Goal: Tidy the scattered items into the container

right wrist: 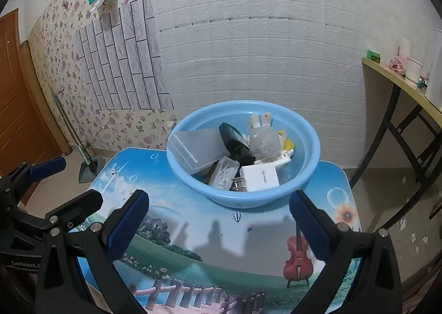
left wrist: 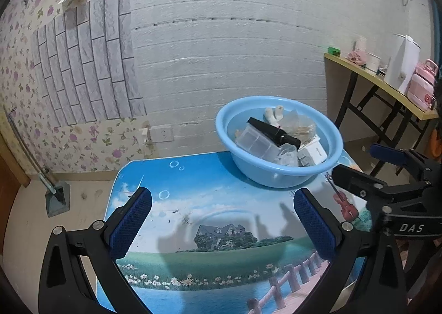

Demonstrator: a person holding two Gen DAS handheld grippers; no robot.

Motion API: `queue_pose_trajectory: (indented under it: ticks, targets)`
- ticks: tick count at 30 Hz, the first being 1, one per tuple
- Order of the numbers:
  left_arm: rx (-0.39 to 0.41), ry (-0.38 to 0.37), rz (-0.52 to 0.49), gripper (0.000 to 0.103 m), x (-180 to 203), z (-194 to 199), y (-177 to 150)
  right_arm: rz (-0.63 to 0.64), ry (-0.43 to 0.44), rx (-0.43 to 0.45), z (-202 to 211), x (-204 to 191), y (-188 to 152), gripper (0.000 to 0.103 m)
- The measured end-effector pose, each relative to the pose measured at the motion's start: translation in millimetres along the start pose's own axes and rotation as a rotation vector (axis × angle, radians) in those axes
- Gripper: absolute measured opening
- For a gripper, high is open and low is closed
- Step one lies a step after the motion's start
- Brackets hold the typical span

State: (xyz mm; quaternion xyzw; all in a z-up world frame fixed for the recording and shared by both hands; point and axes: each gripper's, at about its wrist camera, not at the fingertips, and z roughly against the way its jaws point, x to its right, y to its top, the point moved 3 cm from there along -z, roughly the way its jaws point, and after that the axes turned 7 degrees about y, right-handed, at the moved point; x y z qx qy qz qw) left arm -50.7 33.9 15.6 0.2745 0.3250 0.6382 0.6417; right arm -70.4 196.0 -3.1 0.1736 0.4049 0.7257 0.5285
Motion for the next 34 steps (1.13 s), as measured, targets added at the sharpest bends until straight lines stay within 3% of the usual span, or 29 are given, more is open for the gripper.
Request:
queue_pose_trajectory:
  ticks: [13, 22, 29, 34]
  targets:
    - [-0.034, -0.015, 0.058, 0.103, -8.5, -3.8, -6.2, -0.002, -0.002, 0.002, 2.7, 0.7, -1.2, 0.103]
    - [0.023, 0.057, 0.049, 0.103, -8.6, 6.7, -12.0, -0.004, 0.000, -0.001, 3.7, 1.1, -2.3, 0.103]
    - [0.045, 0.024, 0.044, 0.103, -5.2, 14.5, -11.5, -0.003, 0.000, 0.003, 6.2, -1.0, -3.1, 0.103]
    - [0.046, 0.040, 0.051, 0.103, -7.5, 15.3, -11.1, -0.002, 0.000, 0.002, 6.7, -1.3, -3.1, 0.103]
